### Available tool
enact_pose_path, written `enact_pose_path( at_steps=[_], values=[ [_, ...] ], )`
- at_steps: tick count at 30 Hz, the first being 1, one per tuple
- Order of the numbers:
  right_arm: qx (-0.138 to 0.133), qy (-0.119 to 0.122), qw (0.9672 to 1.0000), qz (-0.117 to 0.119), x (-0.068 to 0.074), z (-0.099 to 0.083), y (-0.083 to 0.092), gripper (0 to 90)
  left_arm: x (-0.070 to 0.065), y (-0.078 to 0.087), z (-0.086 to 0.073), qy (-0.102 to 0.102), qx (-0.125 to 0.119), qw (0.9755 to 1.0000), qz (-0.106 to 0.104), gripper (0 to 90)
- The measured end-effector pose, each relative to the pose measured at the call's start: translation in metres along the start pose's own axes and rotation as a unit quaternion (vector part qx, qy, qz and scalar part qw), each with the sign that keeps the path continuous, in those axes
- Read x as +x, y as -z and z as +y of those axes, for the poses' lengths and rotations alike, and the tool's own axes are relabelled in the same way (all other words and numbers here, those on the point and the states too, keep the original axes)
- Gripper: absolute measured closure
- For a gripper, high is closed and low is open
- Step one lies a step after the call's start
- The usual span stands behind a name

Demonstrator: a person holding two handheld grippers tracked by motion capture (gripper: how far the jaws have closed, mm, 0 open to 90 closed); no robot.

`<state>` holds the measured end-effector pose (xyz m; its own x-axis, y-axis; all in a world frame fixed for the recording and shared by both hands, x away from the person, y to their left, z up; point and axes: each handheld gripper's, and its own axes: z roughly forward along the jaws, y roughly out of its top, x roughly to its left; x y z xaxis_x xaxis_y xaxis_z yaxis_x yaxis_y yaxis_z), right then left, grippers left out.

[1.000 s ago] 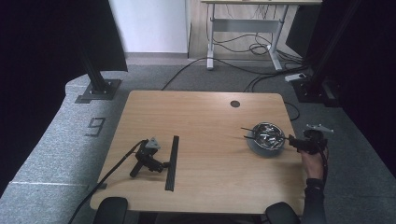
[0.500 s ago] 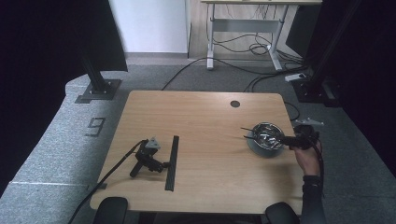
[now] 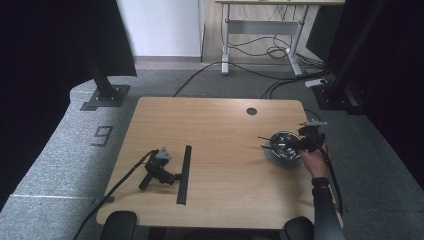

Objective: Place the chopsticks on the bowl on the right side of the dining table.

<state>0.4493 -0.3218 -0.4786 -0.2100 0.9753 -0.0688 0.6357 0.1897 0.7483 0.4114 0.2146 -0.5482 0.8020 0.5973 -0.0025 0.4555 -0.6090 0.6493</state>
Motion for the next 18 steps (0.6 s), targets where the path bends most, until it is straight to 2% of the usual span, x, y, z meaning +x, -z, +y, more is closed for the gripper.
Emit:
enact_pose_path(
  at_steps=[7, 18],
  values=[
    [0.011, 0.002, 0.9999, -0.002, 0.008, 0.003, -0.017, 1.5, 0.0, 0.0, 0.0, 0.0, 0.0, 1.0, 0.0, 0.0],
    [0.022, 0.017, 0.9992, -0.03, 0.02, 0.011, -0.037, 2.1, 0.0, 0.0, 0.0, -0.001, 0.0, 1.0, 0.0, 0.0]
  ],
)
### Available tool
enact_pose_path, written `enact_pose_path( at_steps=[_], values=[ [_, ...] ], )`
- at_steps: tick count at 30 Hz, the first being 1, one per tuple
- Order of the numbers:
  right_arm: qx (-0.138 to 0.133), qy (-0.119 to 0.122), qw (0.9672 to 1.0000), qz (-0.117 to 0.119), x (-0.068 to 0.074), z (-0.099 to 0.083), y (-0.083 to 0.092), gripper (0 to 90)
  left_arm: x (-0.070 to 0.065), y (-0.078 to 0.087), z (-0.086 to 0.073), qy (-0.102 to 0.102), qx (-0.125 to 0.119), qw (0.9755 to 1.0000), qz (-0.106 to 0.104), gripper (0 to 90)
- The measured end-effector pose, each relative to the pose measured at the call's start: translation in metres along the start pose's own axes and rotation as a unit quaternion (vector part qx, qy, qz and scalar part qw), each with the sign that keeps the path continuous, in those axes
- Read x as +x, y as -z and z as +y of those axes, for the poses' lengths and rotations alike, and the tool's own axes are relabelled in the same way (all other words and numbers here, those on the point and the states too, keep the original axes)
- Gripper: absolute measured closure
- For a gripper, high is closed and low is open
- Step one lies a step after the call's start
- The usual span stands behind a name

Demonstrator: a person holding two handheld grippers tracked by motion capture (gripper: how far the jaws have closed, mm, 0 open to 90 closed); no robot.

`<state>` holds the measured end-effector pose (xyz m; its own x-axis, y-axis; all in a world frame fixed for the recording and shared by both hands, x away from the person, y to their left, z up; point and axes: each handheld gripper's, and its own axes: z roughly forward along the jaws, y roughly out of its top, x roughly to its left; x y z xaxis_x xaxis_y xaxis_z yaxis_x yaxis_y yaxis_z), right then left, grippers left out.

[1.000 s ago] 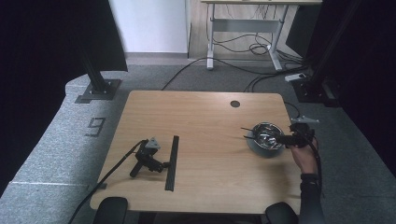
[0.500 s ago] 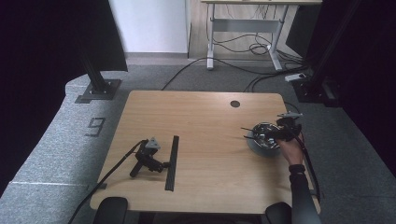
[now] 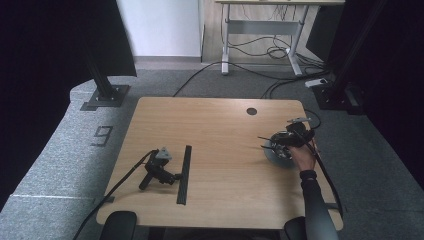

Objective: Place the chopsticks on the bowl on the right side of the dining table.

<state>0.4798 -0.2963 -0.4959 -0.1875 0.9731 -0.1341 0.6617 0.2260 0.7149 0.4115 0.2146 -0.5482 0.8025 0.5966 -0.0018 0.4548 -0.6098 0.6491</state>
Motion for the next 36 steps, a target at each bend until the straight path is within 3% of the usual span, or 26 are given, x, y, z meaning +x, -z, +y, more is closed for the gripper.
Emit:
enact_pose_path(
  at_steps=[7, 22, 29, 36],
  values=[
    [0.012, 0.011, 0.9998, -0.011, 0.001, 0.003, -0.009, 2.3, 0.0, 0.0, 0.0, 0.0, 0.0, 1.0, 0.0, 0.0],
    [0.021, 0.028, 0.9993, 0.01, 0.007, -0.004, -0.007, 2.4, 0.0, 0.0, 0.0, 0.0, 0.0, 1.0, 0.0, 0.0],
    [-0.004, 0.032, 0.9995, 0.009, -0.002, -0.006, 0.023, 2.0, 0.0, 0.0, 0.0, 0.0, 0.0, 1.0, 0.0, 0.0],
    [-0.016, 0.006, 0.9998, 0.002, -0.018, -0.034, 0.049, 4.4, 0.0, 0.0, 0.0, 0.001, 0.0, 1.0, 0.0, 0.0]
  ],
)
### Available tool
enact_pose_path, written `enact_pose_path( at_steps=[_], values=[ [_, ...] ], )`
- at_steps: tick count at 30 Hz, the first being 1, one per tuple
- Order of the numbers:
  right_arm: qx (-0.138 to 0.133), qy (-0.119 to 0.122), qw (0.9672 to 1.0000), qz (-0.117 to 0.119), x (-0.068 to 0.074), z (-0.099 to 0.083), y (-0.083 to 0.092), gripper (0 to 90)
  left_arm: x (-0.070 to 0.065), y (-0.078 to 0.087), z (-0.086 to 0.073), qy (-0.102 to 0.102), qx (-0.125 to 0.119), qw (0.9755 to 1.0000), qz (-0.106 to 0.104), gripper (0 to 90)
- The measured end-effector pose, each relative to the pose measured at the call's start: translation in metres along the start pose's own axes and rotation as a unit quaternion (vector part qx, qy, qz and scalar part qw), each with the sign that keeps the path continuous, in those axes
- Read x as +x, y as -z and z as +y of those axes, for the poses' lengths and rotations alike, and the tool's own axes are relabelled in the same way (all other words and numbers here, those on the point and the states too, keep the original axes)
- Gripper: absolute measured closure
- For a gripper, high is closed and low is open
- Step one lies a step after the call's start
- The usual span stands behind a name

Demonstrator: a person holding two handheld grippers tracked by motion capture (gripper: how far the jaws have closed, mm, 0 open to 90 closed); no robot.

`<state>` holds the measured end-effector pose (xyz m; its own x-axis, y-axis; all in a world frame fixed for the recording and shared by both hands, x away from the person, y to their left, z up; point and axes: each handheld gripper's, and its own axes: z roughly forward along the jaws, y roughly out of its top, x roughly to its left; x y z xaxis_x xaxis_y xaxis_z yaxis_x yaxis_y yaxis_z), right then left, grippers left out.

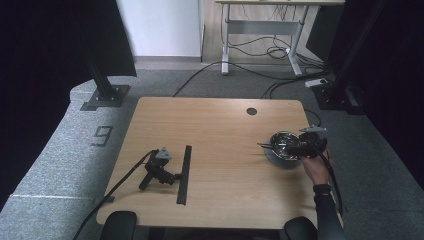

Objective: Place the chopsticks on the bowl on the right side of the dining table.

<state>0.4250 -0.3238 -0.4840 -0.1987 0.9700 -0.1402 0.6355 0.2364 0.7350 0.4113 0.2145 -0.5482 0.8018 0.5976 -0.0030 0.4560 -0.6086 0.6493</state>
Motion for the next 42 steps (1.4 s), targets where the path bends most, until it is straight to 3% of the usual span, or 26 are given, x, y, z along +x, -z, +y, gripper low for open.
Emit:
enact_pose_path(
  at_steps=[5, 13, 33, 42],
  values=[
    [-0.002, -0.017, 0.9999, 0.0, -0.003, -0.018, 0.002, 4.8, 0.0, 0.0, 0.0, 0.0, 0.0, 1.0, 0.0, 0.0],
    [0.004, -0.019, 0.9997, 0.012, -0.001, -0.034, -0.01, 4.7, 0.0, 0.0, 0.0, 0.0, 0.0, 1.0, 0.0, 0.0],
    [0.01, -0.026, 0.9996, 0.004, -0.012, -0.036, -0.02, 5.0, 0.0, 0.0, 0.0, 0.0, 0.0, 1.0, 0.0, 0.0],
    [-0.006, -0.016, 0.9998, 0.014, -0.011, -0.038, -0.003, 5.0, 0.0, 0.0, 0.0, 0.0, 0.0, 1.0, 0.0, 0.0]
  ],
)
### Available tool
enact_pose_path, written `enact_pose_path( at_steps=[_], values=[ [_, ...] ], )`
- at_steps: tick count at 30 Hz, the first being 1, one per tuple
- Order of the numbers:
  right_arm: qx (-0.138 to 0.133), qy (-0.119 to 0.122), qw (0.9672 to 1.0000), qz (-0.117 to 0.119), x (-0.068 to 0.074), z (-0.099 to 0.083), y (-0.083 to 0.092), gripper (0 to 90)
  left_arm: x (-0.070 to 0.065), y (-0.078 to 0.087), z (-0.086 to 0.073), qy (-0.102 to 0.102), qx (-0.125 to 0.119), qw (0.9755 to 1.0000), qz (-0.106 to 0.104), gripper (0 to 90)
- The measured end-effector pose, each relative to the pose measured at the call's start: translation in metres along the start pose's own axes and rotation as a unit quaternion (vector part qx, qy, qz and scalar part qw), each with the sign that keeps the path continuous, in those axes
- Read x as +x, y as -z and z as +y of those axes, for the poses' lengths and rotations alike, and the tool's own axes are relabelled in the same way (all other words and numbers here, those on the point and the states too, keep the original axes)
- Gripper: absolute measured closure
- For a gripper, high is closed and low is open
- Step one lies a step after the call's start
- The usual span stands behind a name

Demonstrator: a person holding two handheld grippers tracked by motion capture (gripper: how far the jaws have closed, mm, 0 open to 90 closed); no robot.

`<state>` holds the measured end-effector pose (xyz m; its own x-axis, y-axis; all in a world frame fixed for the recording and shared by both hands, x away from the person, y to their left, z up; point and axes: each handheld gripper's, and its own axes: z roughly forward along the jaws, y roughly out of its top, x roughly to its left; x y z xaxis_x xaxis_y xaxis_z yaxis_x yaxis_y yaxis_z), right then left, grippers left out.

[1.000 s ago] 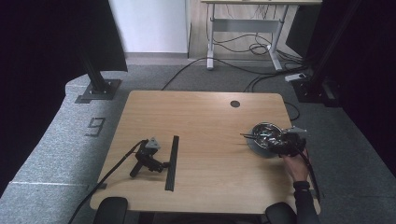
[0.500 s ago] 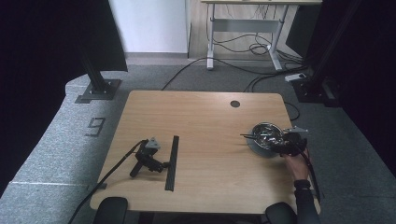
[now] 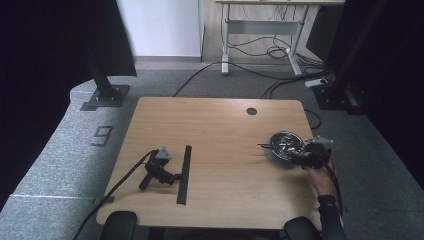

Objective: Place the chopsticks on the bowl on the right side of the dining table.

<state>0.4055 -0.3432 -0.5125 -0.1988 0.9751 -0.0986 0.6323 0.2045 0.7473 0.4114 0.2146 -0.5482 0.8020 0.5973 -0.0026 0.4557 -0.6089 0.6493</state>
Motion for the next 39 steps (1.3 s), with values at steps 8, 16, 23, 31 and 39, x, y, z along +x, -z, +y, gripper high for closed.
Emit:
enact_pose_path(
  at_steps=[8, 16, 23, 31, 39],
  values=[
    [0.002, 0.008, 0.9999, 0.007, -0.001, -0.006, 0.019, 5.0, 0.0, 0.0, 0.0, 0.0, 0.0, 1.0, 0.0, 0.0],
    [0.006, 0.033, 0.9988, 0.034, 0.011, -0.012, 0.043, 4.8, 0.0, 0.0, 0.0, 0.0, 0.0, 1.0, 0.0, 0.0],
    [0.007, 0.048, 0.9974, 0.054, 0.022, -0.022, 0.055, 4.9, 0.0, 0.0, 0.0, 0.0, 0.0, 1.0, 0.0, 0.0],
    [0.009, 0.068, 0.9949, 0.075, 0.041, -0.03, 0.062, 4.9, 0.0, 0.0, 0.0, 0.0, 0.0, 1.0, 0.0, 0.0],
    [0.01, 0.091, 0.9903, 0.105, 0.066, -0.029, 0.06, 4.8, 0.0, 0.0, 0.0, 0.0, 0.0, 1.0, 0.0, 0.0]
  ],
)
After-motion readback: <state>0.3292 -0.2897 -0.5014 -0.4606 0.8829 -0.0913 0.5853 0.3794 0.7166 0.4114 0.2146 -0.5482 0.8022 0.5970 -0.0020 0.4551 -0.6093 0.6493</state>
